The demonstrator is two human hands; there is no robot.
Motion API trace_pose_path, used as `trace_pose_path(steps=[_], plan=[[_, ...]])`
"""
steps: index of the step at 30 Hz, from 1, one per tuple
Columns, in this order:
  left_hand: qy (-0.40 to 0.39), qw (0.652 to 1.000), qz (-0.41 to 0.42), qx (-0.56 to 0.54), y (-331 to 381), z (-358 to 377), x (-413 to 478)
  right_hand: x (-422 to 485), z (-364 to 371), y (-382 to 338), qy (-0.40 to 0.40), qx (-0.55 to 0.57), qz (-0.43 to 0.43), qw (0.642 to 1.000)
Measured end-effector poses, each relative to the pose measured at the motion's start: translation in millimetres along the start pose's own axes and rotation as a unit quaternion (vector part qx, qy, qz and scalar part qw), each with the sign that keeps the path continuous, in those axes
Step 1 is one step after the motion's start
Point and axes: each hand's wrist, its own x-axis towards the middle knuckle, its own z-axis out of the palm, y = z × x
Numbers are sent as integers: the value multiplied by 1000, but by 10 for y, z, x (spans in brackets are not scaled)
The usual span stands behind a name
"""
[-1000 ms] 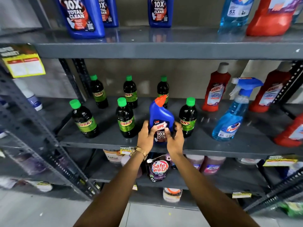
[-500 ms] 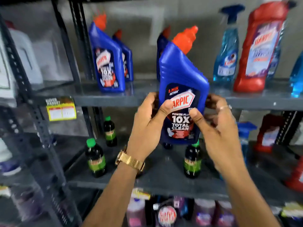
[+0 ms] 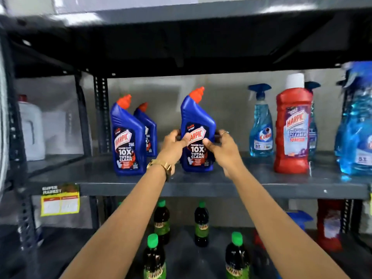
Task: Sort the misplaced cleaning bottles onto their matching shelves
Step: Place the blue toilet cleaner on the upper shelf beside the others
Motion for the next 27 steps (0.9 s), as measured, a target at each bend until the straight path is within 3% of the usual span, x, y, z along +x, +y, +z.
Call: trace_pose_path(steps=[14,27], plan=[[2,1000,-16,-20,-215,79,169,56,29,105,1,-24,23,999],[-8,994,29,109,-286,50,57,-127,46,189,-8,-96,-16,995]])
